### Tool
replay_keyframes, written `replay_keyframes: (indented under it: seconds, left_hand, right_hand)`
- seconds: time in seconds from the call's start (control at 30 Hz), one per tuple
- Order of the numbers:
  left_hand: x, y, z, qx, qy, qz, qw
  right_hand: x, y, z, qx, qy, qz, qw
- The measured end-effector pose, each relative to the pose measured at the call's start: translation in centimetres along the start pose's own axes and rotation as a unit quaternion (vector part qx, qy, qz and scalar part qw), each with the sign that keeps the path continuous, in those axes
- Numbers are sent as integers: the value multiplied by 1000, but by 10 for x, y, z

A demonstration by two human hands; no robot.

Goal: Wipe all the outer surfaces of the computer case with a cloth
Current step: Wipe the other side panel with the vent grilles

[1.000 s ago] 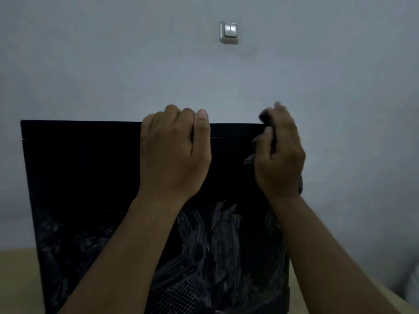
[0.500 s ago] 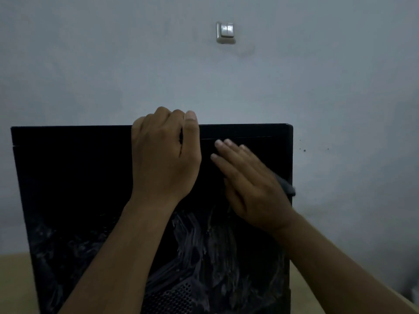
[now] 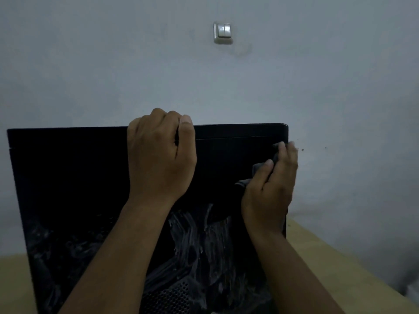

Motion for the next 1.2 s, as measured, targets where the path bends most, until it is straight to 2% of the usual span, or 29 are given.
replay_keyframes:
  seconds: [0.13,0.17,0.23,0.3,0.33,0.4,0.47,0.53,0.67,0.73,0.8,0.83,0.9,0.93,0.97,1.0,1.03,1.1,1.17,1.2]
  left_hand:
    - [1,1,3,0,5,-6,1000]
    - [1,1,3,2,4,-5,1000]
    - [1,1,2,6,2,-3,1000]
    - [0,1,2,11,0,-5,1000]
    - [0,1,1,13,-2,-6,1000]
    - [0,0,1,14,-4,-5,1000]
    - [-1,0,1,10,-7,-3,1000]
    - [1,0,2,5,-3,-1,1000]
    - [1,-1,2,-7,13,-7,1000]
    - [1,-1,2,-11,20,-12,1000]
    - [0,-2,1,-13,18,-16,1000]
    - [0,-2,1,-17,18,-18,1000]
    - [2,-3,1,-28,17,-21,999]
    - [2,-3,0,-35,16,-21,999]
    - [3,-4,1,-43,16,-20,999]
    - [3,-4,0,-48,15,-19,999]
    - [5,-5,-1,-54,16,-19,998]
    - [6,-6,-3,-63,27,-20,997]
    - [7,-7,-6,-63,48,-25,997]
    - [5,-8,-9,-63,57,-31,996]
  right_hand:
    - [-5,-23,8,-50,-14,-82,995]
    - [-4,-33,9,-39,-25,-72,996]
    - [-2,-48,12,3,-42,10,999]
    - [-7,-47,19,24,-18,54,998]
    - [-16,-42,23,19,-4,29,999]
    - [-34,-21,26,-30,2,-90,995]
    - [-47,7,25,-114,-7,-215,970]
    - [-48,19,17,-179,-7,-301,937]
    - [-41,10,10,-252,-1,-412,876]
    - [-39,3,11,-255,5,-433,865]
    - [-40,-5,15,-222,3,-370,902]
    - [-39,-11,17,-186,-2,-300,936]
    - [-37,-23,22,-97,-21,-98,990]
    - [-40,-23,27,-64,-28,-3,998]
    - [-47,-20,32,-43,-25,56,997]
    - [-59,-15,38,-40,-17,74,996]
    - [-73,-7,44,-47,-11,50,998]
    - [-100,18,52,-88,-11,-98,991]
    - [-113,48,51,-157,-38,-257,953]
    - [-112,59,48,-192,-57,-307,931]
Point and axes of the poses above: each hand's wrist, its own y-axis away from the middle knuckle, its own z-axis out of the palm, x = y × z, the point moved 7 cm from there along -y, towards the middle knuckle, and after that the axes turned 10 degrees about x, right-handed, at the moved point
